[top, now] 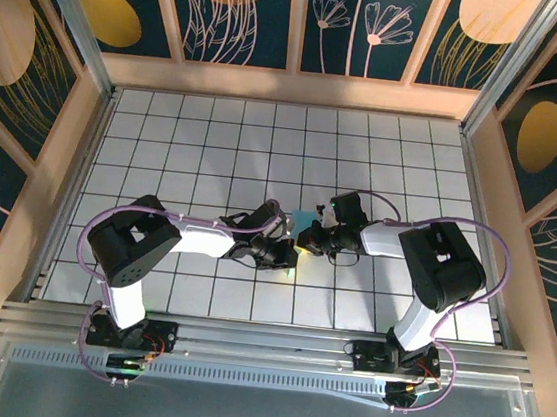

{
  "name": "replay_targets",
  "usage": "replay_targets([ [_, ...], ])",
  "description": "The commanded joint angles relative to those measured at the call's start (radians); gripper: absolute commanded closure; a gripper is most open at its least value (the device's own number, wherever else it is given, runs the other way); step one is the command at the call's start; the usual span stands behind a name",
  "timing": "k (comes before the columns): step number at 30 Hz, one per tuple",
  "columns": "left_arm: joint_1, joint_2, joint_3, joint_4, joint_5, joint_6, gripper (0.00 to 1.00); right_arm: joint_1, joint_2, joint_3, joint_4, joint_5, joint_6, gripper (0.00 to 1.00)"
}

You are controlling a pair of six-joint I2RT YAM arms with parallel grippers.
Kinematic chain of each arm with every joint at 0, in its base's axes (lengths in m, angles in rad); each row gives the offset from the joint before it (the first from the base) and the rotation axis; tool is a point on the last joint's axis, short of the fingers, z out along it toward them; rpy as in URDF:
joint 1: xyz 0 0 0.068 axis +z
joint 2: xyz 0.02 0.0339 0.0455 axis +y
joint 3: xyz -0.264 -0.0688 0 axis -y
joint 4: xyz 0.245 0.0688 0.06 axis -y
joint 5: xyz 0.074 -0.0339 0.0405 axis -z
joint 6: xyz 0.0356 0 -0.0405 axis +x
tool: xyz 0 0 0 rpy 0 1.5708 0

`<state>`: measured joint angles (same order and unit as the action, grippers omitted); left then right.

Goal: Fold a paper plane with a square sheet of paper (fold left side to right side)
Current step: Fold the wing for the fifth time at the center of the table.

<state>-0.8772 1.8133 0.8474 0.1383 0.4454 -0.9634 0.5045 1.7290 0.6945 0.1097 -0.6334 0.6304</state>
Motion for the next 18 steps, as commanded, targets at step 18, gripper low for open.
replay_targets([
  [18,0.003,-0.007,-0.073,-0.009,-0.006,-0.023,1.00,-0.002,0.075,-0.012,-0.132,0.127,-0.035,1.00],
])
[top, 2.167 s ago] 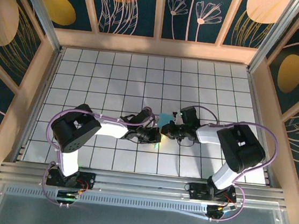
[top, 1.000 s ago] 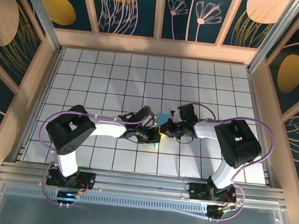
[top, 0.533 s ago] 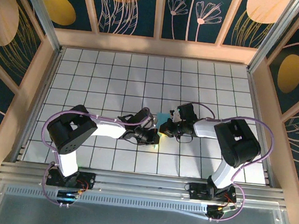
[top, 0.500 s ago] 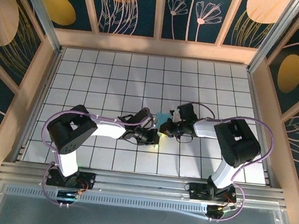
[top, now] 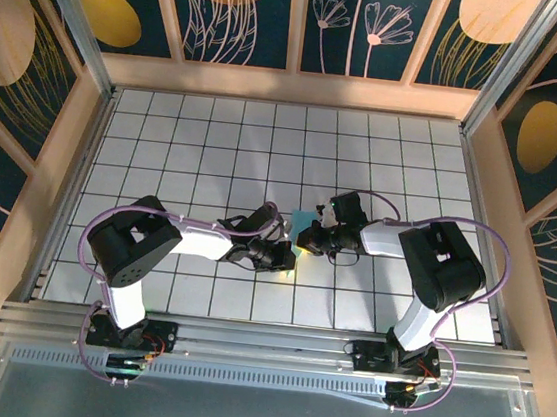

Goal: Fold a paper plane with a square sheet of paper (fold left side to right side)
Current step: Fold the wing for the fifth time at the center of the table.

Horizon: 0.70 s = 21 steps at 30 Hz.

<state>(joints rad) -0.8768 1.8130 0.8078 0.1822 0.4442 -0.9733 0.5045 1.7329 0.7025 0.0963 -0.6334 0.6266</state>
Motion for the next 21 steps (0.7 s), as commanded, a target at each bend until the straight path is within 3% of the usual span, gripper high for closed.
replay_targets([
  [1,0.002,-0.013,-0.037,-0.052,-0.008,-0.013,1.00,-0.003,0.072,-0.019,-0.119,0.127,-0.031,1.00],
  [15,0.005,-0.093,0.003,-0.062,-0.041,-0.019,0.97,-0.001,0.070,-0.021,-0.116,0.123,-0.032,1.00],
  [21,0.003,-0.075,0.002,-0.053,0.010,-0.006,1.00,0.000,0.072,-0.021,-0.113,0.123,-0.031,1.00],
])
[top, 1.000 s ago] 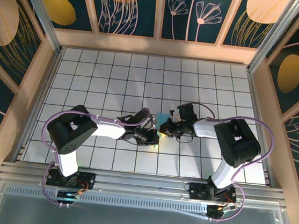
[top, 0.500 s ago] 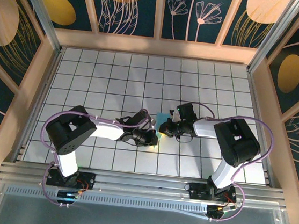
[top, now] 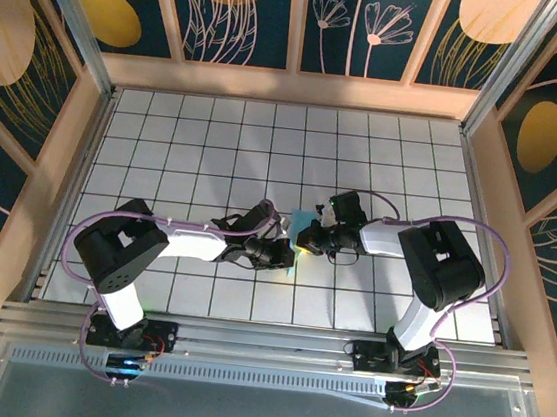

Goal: Fold a paper plane with a square sheet of paper (fold left side to right side)
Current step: Fold the wing for the fifth time at the center of the table.

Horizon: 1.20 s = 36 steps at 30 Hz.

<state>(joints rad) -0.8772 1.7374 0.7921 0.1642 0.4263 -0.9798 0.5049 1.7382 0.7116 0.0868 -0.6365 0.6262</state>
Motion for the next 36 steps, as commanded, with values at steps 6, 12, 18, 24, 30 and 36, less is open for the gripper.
replay_targets([
  [6,0.001,0.023,0.012,-0.025,0.050,0.009,1.00,0.000,0.072,-0.032,-0.101,0.126,-0.031,1.00],
  [12,-0.003,0.042,0.012,-0.023,0.058,0.016,1.00,0.000,0.075,-0.032,-0.099,0.127,-0.030,1.00],
  [18,-0.004,0.048,0.012,-0.031,0.036,0.013,1.00,0.001,0.077,-0.031,-0.107,0.130,-0.033,1.00],
  [24,-0.004,0.050,0.009,-0.036,0.016,0.007,1.00,0.001,0.077,-0.028,-0.115,0.134,-0.036,1.00],
  [30,-0.005,0.043,0.003,-0.061,-0.005,0.013,1.00,0.003,0.078,-0.025,-0.121,0.139,-0.040,1.00],
  [36,-0.004,0.051,-0.001,-0.050,0.009,0.013,1.00,0.003,0.080,-0.017,-0.126,0.139,-0.042,1.00],
])
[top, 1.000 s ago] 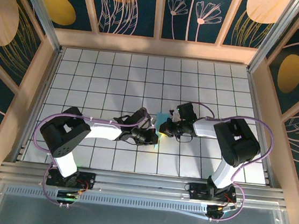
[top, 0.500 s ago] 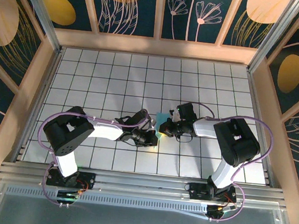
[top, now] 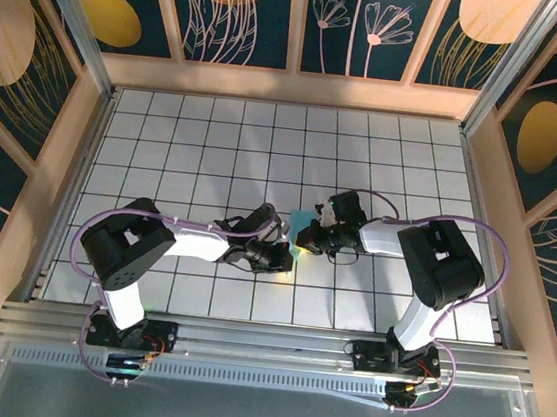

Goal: Fold a paper plane with a square sheet of paper (fold left side to right side)
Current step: Fold the wing for the fifth time at the center of the table.

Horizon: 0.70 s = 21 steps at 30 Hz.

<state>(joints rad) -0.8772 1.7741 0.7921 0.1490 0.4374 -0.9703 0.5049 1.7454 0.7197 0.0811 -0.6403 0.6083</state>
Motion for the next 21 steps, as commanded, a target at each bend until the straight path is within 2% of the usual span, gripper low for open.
replay_targets([
  [1,-0.004,0.017,0.000,-0.034,0.002,0.006,1.00,0.003,0.073,-0.025,-0.121,0.142,-0.024,1.00],
  [21,-0.009,-0.002,-0.053,-0.057,-0.020,0.021,1.00,0.004,0.080,-0.008,-0.139,0.143,-0.031,1.00],
])
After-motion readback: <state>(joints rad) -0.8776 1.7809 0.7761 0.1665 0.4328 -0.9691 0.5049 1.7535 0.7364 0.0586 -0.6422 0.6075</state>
